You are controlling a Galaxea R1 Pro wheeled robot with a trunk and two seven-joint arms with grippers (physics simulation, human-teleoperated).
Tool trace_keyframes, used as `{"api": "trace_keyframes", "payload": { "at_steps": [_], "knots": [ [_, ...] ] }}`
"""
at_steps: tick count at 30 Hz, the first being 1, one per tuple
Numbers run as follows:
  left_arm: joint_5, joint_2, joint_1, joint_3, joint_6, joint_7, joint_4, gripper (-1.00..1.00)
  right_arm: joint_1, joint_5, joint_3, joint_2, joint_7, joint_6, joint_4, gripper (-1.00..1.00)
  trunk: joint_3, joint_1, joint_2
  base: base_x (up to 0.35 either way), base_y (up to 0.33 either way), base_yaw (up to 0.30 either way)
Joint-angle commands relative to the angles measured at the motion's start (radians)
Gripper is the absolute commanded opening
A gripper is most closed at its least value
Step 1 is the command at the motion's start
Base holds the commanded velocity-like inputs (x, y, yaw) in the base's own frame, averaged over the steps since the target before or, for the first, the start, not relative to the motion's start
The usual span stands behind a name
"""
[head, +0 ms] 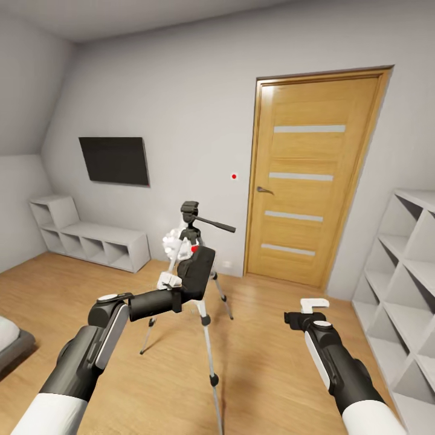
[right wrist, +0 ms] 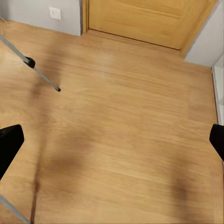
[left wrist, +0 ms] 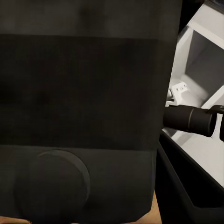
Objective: Attach the digital camera to the camera tripod in the bedroom.
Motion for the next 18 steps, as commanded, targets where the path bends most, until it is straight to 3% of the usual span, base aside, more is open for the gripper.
{"api": "trace_keyframes", "payload": {
  "at_steps": [1,8,18],
  "knots": [
    [0.005,0.001,-0.001,-0.001,0.005,-0.001,0.000,-1.00,0.000,0.004,0.000,0.000,-0.001,0.006,-0.001,1.00,0.000,0.000,-0.001,0.000,0.000,0.256],
    [0.006,0.001,-0.001,-0.001,0.004,-0.005,-0.001,-1.00,0.000,0.004,0.000,0.000,-0.001,0.006,-0.001,1.00,0.000,0.000,-0.001,0.049,0.072,0.158],
    [0.007,0.001,-0.001,-0.001,0.004,-0.009,0.000,-1.00,0.000,0.004,0.000,-0.001,-0.001,0.005,-0.002,1.00,0.000,0.000,-0.001,0.152,0.251,0.018]
  ]
}}
